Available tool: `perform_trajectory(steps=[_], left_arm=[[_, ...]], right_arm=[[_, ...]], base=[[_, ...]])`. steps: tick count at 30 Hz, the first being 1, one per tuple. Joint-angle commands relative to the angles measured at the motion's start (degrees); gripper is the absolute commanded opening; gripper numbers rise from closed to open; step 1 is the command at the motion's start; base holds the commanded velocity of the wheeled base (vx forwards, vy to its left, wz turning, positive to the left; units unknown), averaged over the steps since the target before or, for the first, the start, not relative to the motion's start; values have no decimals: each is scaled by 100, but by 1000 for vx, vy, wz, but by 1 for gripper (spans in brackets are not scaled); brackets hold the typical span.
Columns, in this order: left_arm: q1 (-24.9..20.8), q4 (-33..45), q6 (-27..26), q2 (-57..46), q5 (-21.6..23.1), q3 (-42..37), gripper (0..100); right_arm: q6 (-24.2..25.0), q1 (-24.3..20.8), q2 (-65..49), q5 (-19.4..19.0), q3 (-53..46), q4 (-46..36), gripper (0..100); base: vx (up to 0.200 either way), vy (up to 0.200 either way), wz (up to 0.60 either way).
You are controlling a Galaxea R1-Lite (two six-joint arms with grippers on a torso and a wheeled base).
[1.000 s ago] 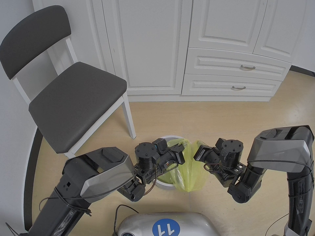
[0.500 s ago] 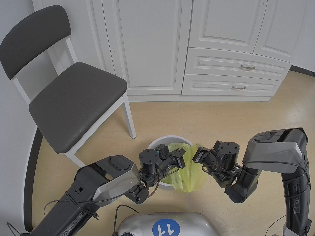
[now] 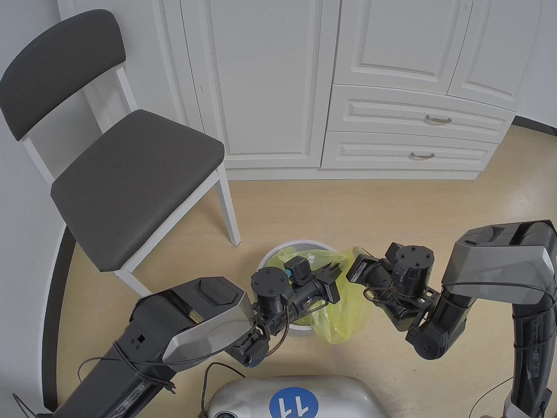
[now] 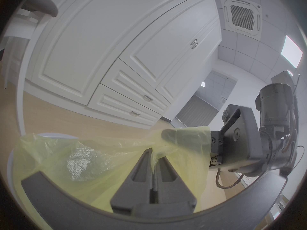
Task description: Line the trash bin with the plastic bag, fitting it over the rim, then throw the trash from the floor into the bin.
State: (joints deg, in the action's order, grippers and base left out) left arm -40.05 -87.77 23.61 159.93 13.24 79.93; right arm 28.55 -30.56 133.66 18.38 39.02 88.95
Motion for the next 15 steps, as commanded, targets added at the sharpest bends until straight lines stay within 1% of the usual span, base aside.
perform_trajectory(steps=[1,6,10,13,15], left_arm=[[-56,-3,-6,-173,197,75,0],[-12,6,-6,-23,223,260,0],[208,23,3,170,241,462,0],[427,102,29,346,478,655,0],[507,155,29,443,531,822,0]], right_arm=[[10,-161,-481,7,-290,105,0],[19,-196,-499,7,-343,105,0],[19,-196,-349,7,-307,105,0],[28,-205,-288,7,-281,105,0],[28,-205,-261,-1,-281,105,0]], base=[[0,0,0],[0,0,0],[0,0,0],[0,0,0],[0,0,0]])
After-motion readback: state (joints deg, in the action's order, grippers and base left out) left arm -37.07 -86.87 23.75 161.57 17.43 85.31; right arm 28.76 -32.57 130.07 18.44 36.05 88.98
